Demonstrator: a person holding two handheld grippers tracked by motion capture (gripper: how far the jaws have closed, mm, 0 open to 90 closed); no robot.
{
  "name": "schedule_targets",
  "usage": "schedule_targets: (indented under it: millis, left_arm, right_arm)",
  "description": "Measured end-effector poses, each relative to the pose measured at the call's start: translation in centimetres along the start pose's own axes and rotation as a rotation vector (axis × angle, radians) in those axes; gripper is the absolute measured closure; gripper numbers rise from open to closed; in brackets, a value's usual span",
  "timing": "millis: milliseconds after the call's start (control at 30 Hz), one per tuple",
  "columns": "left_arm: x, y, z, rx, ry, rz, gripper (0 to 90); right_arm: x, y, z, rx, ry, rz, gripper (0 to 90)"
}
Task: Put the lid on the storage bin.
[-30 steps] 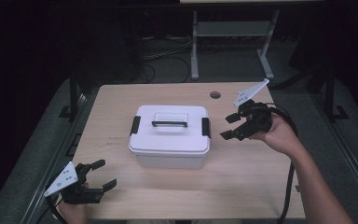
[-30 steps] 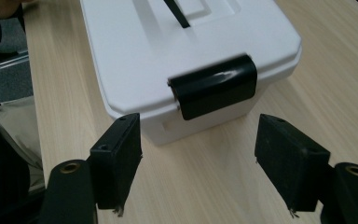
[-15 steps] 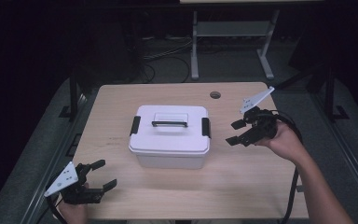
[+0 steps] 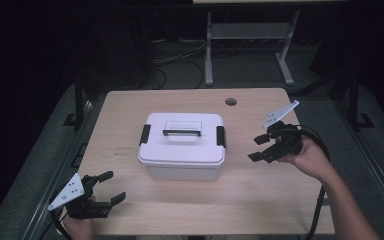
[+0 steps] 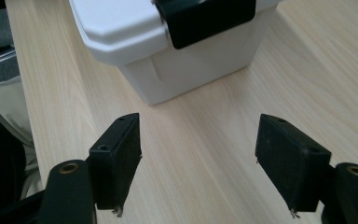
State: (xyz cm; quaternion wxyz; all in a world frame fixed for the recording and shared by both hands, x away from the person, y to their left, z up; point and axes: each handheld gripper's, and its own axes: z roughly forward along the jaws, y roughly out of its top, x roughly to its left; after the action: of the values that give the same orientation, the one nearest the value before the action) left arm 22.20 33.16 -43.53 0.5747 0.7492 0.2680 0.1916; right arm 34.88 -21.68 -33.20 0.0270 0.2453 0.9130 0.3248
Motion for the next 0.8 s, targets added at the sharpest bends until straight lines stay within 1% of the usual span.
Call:
schedule_targets:
  millis: [133,267,467,667,800]
  left_arm:
    - [0.0,0.0,0.0,0.002,0.0,-0.004,15.7]
    - [0.0,0.0,0.0,0.002,0.0,0.002,15.7]
    - [0.0,0.0,0.0,0.003,0.001,0.0,15.7]
    - [0.0,0.0,0.0,0.003,0.0,0.001,15.7]
    - [0.0,0.0,0.1,0.004,0.001,0.001,15.7]
  right_arm:
    - [-0.1,-0.8,0.2,0.006,0.0,0.011,30.6]
    - [-0.1,-1.4,0.4,0.014,0.001,0.023,30.6]
    - [-0.2,-2.3,0.5,0.013,0.0,0.036,30.6]
    - [-0.3,-3.3,0.9,0.023,0.0,0.045,30.9]
    - [-0.3,-4.1,1.1,0.021,0.005,0.059,30.9]
